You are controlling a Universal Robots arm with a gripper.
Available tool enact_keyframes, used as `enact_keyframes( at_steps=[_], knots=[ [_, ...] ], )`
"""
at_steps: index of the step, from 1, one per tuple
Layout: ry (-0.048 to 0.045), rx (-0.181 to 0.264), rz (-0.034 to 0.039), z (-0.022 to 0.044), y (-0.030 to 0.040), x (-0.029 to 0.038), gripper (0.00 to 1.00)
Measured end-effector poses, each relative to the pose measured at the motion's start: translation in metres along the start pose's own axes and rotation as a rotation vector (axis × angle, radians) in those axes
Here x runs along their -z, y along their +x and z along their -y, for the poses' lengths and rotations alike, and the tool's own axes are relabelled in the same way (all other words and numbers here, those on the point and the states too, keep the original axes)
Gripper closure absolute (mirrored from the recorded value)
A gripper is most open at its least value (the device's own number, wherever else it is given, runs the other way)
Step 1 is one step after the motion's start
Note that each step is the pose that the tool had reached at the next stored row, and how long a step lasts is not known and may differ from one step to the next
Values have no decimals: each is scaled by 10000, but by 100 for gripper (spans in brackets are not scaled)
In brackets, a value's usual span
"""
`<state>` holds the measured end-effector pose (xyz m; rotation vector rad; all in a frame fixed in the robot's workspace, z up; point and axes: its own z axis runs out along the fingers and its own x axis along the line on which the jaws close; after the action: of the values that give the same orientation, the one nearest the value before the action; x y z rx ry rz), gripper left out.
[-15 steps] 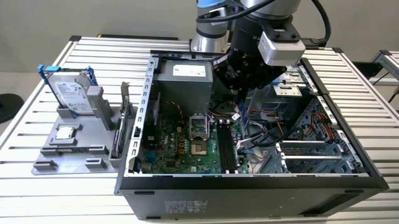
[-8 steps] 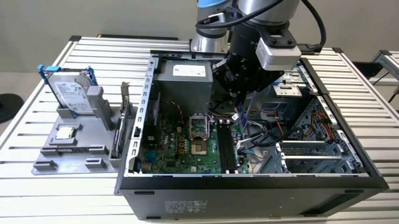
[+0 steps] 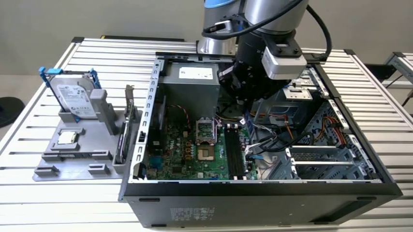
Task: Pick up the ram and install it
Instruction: 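Insert the ram into the slot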
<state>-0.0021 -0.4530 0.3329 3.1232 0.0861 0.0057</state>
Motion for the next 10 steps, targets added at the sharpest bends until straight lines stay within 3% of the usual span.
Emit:
enact_keyframes(
  at_steps=[10],
  knots=[
    [-66, -2, 4, 11, 2, -163, 100]
  ],
)
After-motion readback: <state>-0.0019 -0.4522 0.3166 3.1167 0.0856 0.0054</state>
